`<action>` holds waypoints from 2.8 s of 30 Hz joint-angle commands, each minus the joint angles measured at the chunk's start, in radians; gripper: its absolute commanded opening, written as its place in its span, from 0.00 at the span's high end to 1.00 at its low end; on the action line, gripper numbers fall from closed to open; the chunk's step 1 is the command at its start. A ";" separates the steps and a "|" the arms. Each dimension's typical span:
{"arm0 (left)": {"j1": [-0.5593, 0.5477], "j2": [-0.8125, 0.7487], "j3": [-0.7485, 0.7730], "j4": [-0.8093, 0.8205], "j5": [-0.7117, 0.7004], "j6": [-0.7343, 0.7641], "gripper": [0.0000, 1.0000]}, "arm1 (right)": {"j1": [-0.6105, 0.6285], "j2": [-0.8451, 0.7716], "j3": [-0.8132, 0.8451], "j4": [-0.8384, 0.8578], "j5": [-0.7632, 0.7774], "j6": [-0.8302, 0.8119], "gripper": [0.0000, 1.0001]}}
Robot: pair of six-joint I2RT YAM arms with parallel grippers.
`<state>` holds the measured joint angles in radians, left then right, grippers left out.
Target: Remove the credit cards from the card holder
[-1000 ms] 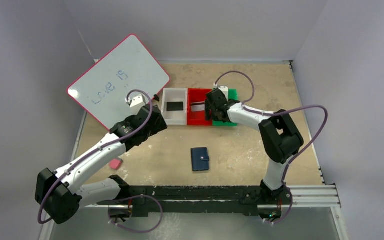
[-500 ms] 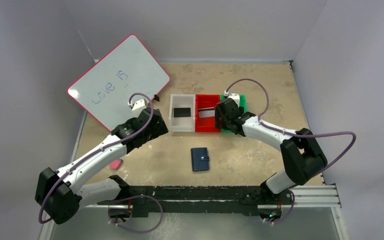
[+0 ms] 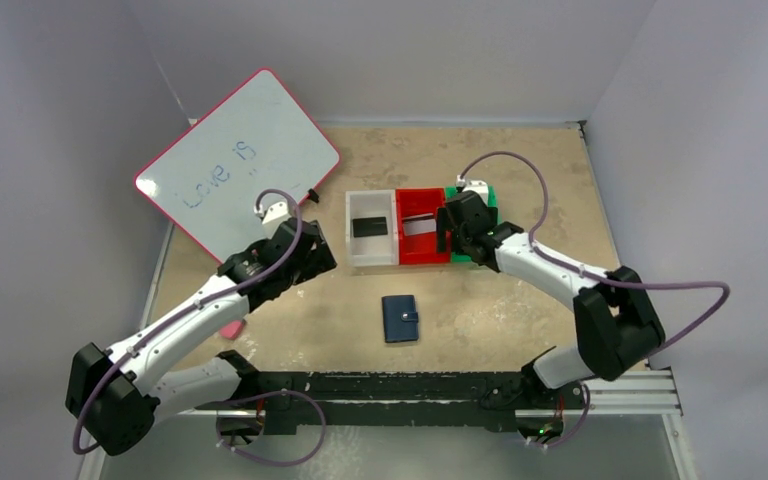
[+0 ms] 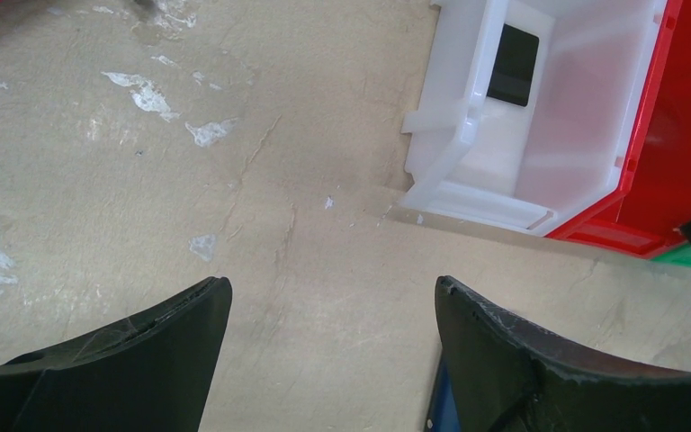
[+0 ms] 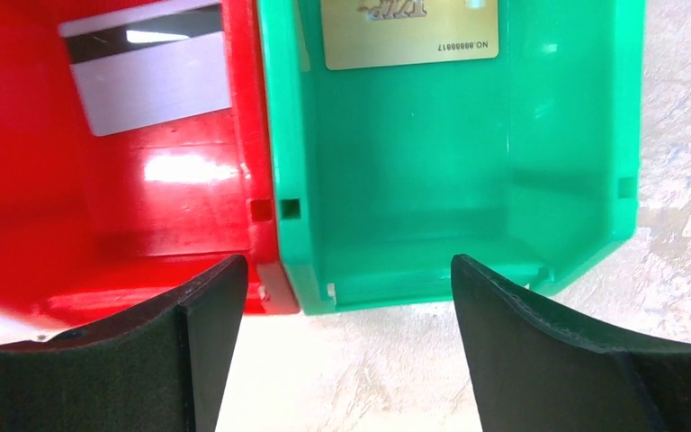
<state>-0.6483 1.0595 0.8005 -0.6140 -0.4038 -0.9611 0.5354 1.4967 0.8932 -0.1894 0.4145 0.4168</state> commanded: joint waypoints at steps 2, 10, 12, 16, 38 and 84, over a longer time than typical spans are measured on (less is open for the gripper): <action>0.004 -0.048 -0.028 0.036 -0.015 -0.046 0.14 | -0.002 -0.169 0.038 -0.046 -0.062 0.029 0.12; 0.004 -0.143 -0.138 0.080 -0.089 -0.168 0.00 | 0.066 -0.383 -0.149 -0.040 -0.317 0.301 0.21; 0.004 -0.148 -0.156 0.080 -0.101 -0.196 0.00 | 0.136 -0.400 -0.169 -0.047 -0.294 0.378 0.23; 0.004 -0.133 -0.170 0.085 -0.110 -0.210 0.01 | 0.305 -0.348 -0.124 -0.107 -0.180 0.482 0.27; 0.004 -0.134 -0.082 0.064 -0.039 -0.077 0.07 | 0.597 0.065 0.066 -0.375 0.029 0.718 0.48; -0.227 0.393 -0.161 0.609 0.284 -0.188 0.40 | 0.480 -0.043 -0.062 -0.125 -0.067 0.526 0.52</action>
<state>-0.8673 1.4448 0.6373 -0.0582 -0.1078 -1.1065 1.0134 1.4170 0.7914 -0.2901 0.3267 0.9668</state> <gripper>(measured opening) 0.617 0.470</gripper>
